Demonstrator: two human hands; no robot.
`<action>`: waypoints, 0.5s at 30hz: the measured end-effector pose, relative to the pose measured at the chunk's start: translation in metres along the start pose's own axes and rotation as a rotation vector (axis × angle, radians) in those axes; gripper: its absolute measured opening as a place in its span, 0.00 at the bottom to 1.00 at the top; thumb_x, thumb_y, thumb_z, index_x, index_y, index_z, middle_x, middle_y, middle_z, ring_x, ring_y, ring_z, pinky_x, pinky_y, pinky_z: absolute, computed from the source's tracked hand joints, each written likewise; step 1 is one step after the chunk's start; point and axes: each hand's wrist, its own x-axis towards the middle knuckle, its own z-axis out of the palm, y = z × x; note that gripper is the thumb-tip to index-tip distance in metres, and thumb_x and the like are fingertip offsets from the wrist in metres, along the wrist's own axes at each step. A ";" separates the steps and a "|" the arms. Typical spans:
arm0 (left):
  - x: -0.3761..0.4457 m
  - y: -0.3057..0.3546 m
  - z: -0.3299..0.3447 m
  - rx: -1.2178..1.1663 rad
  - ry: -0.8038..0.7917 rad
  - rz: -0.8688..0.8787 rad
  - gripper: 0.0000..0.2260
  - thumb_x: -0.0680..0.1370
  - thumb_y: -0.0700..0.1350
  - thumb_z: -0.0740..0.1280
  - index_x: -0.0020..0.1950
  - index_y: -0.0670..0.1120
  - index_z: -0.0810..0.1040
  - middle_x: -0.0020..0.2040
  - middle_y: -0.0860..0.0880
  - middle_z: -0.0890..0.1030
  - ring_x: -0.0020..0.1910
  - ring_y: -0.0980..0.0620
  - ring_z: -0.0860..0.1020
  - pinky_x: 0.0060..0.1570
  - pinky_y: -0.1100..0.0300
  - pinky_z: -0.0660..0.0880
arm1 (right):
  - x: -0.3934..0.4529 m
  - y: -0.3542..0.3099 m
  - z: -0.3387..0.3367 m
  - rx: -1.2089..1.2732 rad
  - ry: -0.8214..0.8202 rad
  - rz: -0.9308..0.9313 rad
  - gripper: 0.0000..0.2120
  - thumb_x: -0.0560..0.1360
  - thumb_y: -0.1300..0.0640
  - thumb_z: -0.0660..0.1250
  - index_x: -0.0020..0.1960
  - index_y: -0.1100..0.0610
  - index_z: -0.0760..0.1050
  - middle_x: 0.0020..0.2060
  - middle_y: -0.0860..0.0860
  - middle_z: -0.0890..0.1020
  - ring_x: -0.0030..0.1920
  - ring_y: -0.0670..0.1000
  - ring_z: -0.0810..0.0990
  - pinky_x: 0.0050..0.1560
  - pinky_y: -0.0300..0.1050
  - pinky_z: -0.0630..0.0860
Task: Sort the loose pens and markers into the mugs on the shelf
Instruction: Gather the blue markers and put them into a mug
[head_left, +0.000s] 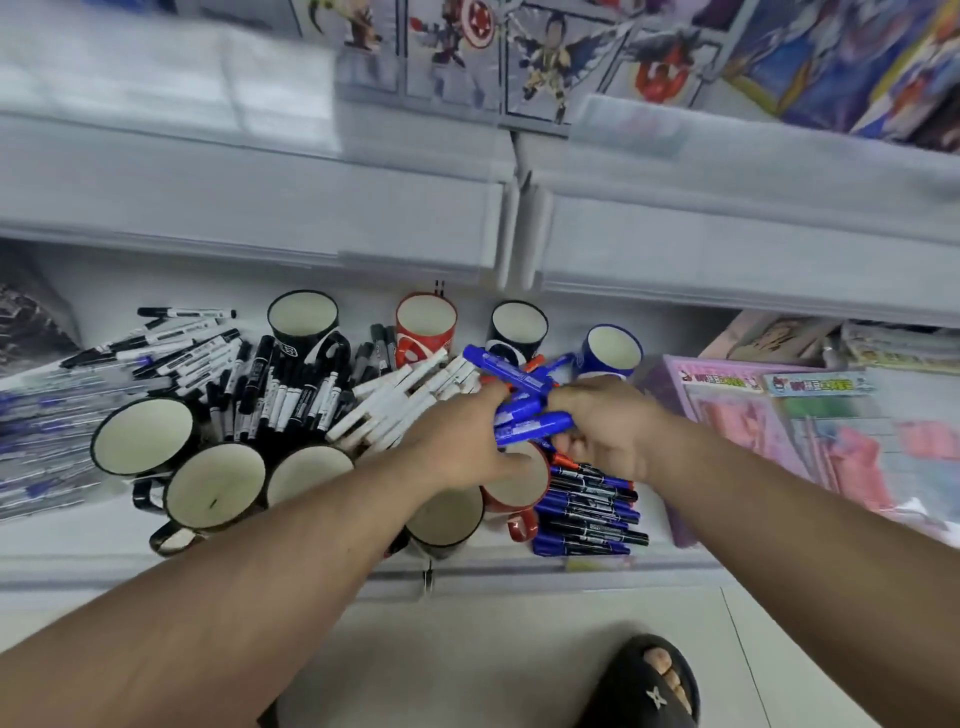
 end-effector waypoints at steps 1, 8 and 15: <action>-0.002 -0.002 0.005 -0.092 -0.007 -0.044 0.14 0.71 0.52 0.74 0.47 0.52 0.70 0.40 0.54 0.75 0.41 0.50 0.77 0.36 0.60 0.70 | -0.003 0.003 0.004 0.024 0.014 -0.013 0.08 0.77 0.67 0.63 0.40 0.60 0.75 0.25 0.53 0.75 0.22 0.47 0.72 0.22 0.35 0.68; -0.026 -0.003 0.016 -1.421 -0.072 -0.522 0.05 0.80 0.44 0.66 0.51 0.43 0.77 0.41 0.45 0.77 0.33 0.51 0.75 0.32 0.59 0.75 | -0.025 0.058 0.039 -0.121 0.284 -0.234 0.09 0.82 0.53 0.58 0.43 0.52 0.69 0.31 0.51 0.73 0.27 0.51 0.73 0.29 0.42 0.70; -0.038 0.008 0.005 -1.441 -0.213 -0.713 0.11 0.78 0.50 0.68 0.40 0.44 0.78 0.33 0.46 0.81 0.30 0.49 0.80 0.35 0.59 0.76 | -0.051 0.091 0.066 -0.848 0.108 -0.495 0.25 0.80 0.49 0.56 0.76 0.47 0.57 0.50 0.56 0.81 0.49 0.62 0.80 0.46 0.51 0.76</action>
